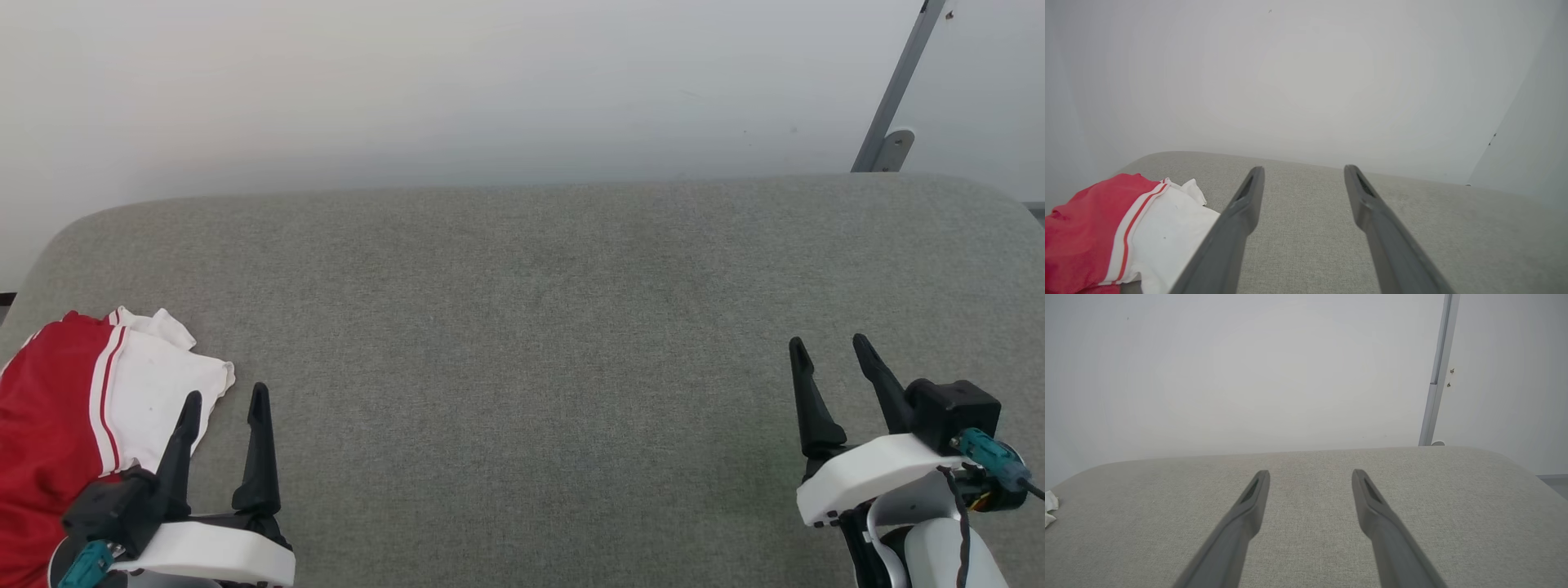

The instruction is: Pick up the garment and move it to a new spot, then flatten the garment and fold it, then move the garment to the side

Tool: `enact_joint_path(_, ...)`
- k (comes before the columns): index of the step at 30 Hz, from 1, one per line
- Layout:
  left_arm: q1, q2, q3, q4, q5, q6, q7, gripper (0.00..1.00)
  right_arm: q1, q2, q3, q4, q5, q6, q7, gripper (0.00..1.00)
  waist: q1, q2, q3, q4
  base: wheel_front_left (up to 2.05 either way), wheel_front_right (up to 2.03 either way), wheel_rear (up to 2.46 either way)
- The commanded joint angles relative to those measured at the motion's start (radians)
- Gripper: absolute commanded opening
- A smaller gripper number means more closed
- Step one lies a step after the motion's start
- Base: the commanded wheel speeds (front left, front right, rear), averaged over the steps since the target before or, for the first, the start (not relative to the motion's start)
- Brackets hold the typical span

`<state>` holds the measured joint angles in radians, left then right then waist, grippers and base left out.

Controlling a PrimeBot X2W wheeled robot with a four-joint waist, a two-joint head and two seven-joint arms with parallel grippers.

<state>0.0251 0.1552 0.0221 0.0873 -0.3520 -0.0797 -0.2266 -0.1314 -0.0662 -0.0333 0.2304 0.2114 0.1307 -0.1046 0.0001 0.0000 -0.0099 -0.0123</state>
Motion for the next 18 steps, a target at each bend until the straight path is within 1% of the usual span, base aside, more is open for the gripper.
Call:
enact_joint_path(1,0.006,0.005,-0.001,-0.007,0.026,-0.005,-0.008,1.00,-0.009,0.002,0.002,-0.006,-0.022,0.000,-0.009,1.00,-0.0001,0.0000,0.000,-0.001,0.00,0.00,0.00)
enact_joint_path(18,0.022,0.014,-0.004,-0.015,0.133,-0.010,-0.039,1.00,-0.004,0.008,-0.009,-0.015,-0.155,0.000,-0.038,1.00,-0.0001,0.0000,0.002,-0.002,0.00,0.00,0.00)
